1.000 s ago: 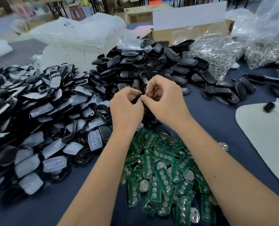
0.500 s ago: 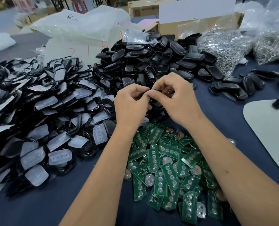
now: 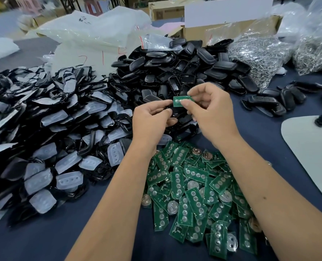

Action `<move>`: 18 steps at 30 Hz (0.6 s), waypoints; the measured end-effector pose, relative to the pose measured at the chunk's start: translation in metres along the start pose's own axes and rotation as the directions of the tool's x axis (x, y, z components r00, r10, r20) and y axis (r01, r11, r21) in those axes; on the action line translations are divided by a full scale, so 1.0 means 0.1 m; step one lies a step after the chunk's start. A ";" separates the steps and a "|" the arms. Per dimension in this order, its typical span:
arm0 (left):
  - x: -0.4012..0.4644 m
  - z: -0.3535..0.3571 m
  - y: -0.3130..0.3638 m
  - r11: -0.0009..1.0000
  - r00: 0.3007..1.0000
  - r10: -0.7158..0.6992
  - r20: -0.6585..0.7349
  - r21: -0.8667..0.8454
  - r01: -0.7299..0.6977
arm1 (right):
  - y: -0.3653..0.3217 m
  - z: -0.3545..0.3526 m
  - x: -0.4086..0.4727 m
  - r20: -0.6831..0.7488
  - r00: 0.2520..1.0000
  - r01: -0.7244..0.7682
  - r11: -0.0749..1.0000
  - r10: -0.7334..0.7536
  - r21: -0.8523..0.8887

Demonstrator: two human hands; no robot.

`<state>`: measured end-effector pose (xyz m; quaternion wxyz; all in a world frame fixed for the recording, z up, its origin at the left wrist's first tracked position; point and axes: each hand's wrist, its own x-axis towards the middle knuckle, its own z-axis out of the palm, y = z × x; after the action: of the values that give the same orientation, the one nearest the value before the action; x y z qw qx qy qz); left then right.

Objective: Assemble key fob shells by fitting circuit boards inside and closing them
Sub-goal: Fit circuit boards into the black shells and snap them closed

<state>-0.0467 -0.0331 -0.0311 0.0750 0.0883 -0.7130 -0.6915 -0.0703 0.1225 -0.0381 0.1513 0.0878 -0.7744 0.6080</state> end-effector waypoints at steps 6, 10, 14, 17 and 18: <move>0.00 0.00 0.01 0.999 1.000 -0.010 -0.011 -0.039 0.009 | -0.05 -0.01 -0.02 -0.028 1.000 0.001 0.998 -0.003 -0.068; 0.00 0.00 0.01 0.999 1.000 -0.015 -0.014 -0.047 0.015 | -0.06 -0.01 -0.03 -0.026 1.000 0.002 0.997 -0.004 -0.081; -0.01 0.01 0.01 0.998 1.000 -0.020 -0.007 -0.059 0.019 | -0.05 -0.01 -0.03 -0.035 0.999 -0.011 0.996 0.008 -0.086; -0.01 0.01 0.01 0.998 1.000 -0.023 -0.013 -0.061 0.022 | -0.05 -0.01 -0.03 -0.047 0.998 -0.035 0.996 0.031 -0.077; -0.01 0.01 0.01 0.998 1.000 -0.023 -0.012 -0.062 0.022 | -0.04 -0.01 -0.03 -0.052 0.998 -0.039 0.997 0.035 -0.072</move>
<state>-0.0458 -0.0315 -0.0301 0.0745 0.0985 -0.6899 -0.7133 -0.0663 0.1224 -0.0348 0.1629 0.0524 -0.7935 0.5840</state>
